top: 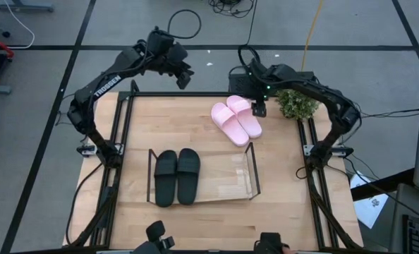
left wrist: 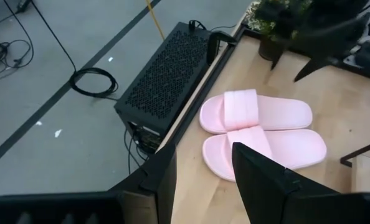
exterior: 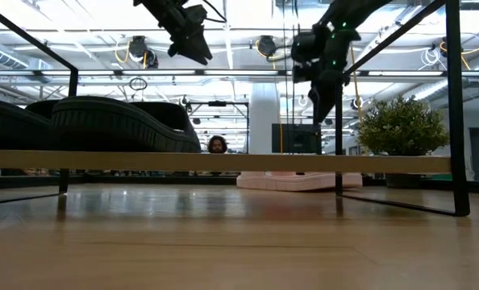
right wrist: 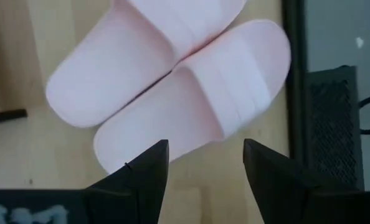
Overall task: Pick and place slides into the shelf
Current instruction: Put the right pink slides on the shelf
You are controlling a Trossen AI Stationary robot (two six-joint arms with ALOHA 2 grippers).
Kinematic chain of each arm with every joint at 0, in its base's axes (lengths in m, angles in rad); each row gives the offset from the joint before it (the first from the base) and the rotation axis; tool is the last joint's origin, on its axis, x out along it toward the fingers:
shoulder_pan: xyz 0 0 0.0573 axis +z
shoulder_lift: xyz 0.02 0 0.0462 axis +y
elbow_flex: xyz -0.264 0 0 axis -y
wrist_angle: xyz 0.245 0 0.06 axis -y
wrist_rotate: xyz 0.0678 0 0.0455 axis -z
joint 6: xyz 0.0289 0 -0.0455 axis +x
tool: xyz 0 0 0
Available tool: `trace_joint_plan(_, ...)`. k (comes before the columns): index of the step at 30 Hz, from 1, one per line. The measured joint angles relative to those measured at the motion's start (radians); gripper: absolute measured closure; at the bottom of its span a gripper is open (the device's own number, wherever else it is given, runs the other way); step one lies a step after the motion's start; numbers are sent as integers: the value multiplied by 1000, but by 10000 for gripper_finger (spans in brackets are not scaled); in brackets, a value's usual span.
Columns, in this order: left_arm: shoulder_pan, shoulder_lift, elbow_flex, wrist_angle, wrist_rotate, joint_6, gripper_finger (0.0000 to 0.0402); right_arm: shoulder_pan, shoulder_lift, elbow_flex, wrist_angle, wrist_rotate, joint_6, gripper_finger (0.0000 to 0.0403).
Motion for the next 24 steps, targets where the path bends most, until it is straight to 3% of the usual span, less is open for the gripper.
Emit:
trace_joint_plan(13,-4,0,0,-2,0,-8,252,19,128,0,47,34,-17,206)
trace_joint_plan(17,-4,0,0,-2,0,-4,252,19,152,0,60,104,-21,206)
trace_joint_plan(24,-4,0,0,-1,0,-3,252,22,179,0,100,131,-21,207)
